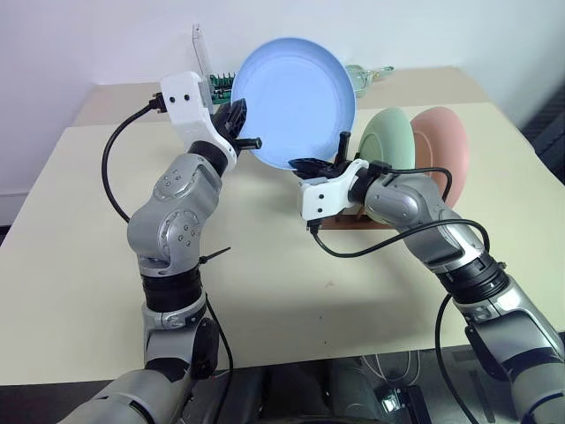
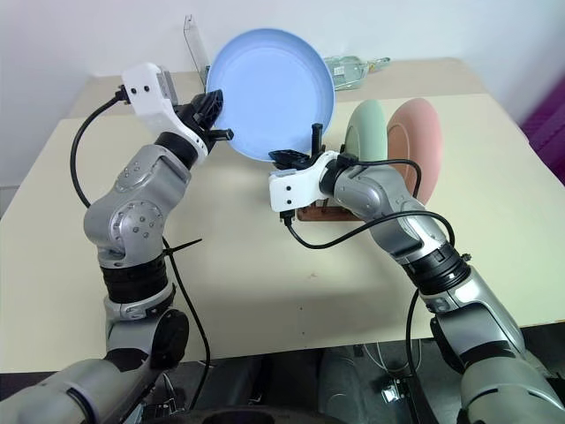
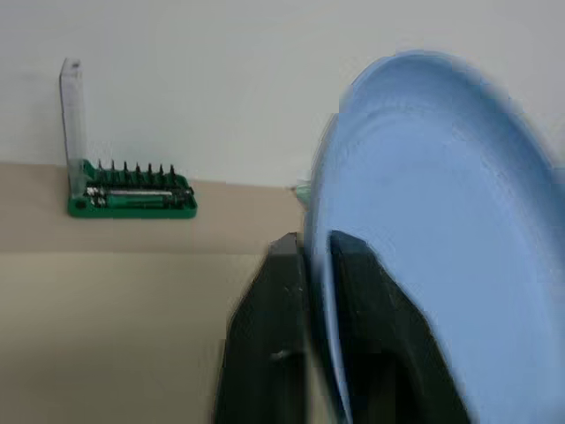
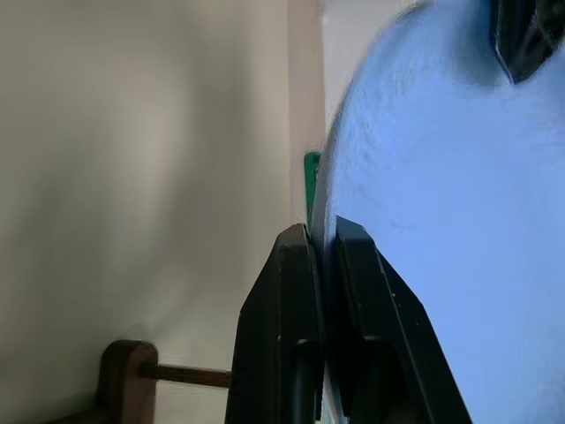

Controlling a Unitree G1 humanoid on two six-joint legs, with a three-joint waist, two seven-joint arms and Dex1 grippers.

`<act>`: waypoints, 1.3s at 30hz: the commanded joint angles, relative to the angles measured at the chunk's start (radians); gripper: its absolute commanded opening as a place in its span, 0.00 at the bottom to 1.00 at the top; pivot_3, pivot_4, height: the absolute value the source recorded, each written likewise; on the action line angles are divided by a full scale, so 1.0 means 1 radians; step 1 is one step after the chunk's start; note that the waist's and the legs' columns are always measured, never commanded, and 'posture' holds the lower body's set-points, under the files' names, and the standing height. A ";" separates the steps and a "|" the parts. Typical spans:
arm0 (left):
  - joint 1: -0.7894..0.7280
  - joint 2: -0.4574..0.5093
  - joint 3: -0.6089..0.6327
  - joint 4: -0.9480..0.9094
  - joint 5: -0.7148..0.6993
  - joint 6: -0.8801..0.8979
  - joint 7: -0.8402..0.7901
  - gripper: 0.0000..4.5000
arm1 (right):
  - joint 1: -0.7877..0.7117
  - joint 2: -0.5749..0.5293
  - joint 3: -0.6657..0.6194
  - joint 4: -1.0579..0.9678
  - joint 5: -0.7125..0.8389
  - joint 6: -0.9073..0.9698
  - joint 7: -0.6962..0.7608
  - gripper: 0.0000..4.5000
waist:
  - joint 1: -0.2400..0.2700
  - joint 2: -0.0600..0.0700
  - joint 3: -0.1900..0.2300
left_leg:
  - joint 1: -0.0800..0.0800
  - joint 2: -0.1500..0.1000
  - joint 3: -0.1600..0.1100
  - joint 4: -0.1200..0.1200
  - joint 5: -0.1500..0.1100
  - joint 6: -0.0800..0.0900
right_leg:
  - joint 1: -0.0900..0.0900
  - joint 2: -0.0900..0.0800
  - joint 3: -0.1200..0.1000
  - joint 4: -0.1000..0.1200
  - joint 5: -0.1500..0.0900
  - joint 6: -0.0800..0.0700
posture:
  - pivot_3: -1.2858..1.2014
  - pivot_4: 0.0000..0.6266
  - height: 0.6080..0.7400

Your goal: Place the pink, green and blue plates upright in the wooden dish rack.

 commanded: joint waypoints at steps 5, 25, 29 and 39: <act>-0.169 0.124 0.252 0.129 -0.002 -0.238 0.150 0.51 | -0.013 0.015 -0.097 -0.031 0.091 -0.069 0.000 0.00 | -0.012 -0.001 0.001 | 0.001 0.001 0.001 -0.002 0.000 -0.001 | -0.001 0.001 0.000 0.000 0.000 0.000 | 0.52 0.24 1.00; 0.456 0.415 -0.364 0.040 0.093 -0.332 -0.640 0.51 | 0.078 0.211 -0.676 -0.453 1.810 0.922 -0.476 0.00 | -0.022 0.003 0.000 | -0.001 0.001 -0.002 -0.002 0.000 0.000 | -0.001 0.000 -0.001 0.000 0.002 -0.003 | 0.52 0.24 1.00; 0.466 0.436 -0.386 0.019 0.089 -0.319 -0.694 0.51 | 0.109 0.192 -0.675 -0.450 1.889 0.933 -0.570 0.00 | -0.022 0.005 0.001 | 0.000 0.001 -0.001 -0.002 0.000 0.000 | -0.001 0.000 -0.001 0.001 0.002 -0.003 | 0.52 0.24 1.00; 0.491 0.462 -0.399 -0.049 0.058 -0.261 -0.755 0.51 | 0.167 0.180 -0.652 -0.408 1.896 0.933 -0.664 0.00 | -0.022 0.005 0.001 | 0.000 0.001 -0.001 -0.002 0.000 0.000 | -0.001 0.000 -0.001 0.000 0.002 -0.003 | 0.52 0.24 1.00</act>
